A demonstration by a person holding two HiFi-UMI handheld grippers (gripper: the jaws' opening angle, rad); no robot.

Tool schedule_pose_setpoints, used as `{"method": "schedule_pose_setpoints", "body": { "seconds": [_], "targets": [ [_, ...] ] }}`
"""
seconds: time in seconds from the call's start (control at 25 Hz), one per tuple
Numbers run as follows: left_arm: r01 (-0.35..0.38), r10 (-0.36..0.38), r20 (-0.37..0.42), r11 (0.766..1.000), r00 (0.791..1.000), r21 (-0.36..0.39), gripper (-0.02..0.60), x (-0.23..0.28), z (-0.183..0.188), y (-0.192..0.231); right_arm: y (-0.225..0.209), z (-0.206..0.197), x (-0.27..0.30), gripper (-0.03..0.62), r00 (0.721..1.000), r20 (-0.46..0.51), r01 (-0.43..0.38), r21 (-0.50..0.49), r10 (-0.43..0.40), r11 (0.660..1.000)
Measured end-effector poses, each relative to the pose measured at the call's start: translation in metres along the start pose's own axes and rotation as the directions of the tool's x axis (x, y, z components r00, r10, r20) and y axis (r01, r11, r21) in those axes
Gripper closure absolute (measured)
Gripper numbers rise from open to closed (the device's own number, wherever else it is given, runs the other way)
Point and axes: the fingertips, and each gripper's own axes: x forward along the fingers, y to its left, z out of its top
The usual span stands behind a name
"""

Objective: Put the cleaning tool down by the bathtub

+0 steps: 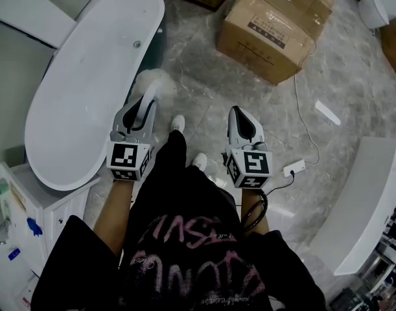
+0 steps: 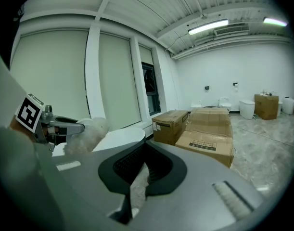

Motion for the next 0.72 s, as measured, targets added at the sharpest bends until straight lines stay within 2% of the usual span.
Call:
{"method": "schedule_pose_setpoints", "body": {
  "seconds": [0.32, 0.72],
  "targets": [
    [0.015, -0.015, -0.020, 1.000, 1.000, -0.017, 0.488, 0.030, -0.015, 0.018, -0.004, -0.012, 0.029, 0.580, 0.999, -0.041, 0.004, -0.021, -0.005, 1.000],
    [0.029, -0.033, -0.065, 0.998, 0.997, -0.049, 0.488, 0.079, -0.044, 0.041, -0.016, -0.027, 0.070, 0.580, 0.996, -0.083, 0.021, 0.026, -0.019, 0.999]
  ]
}}
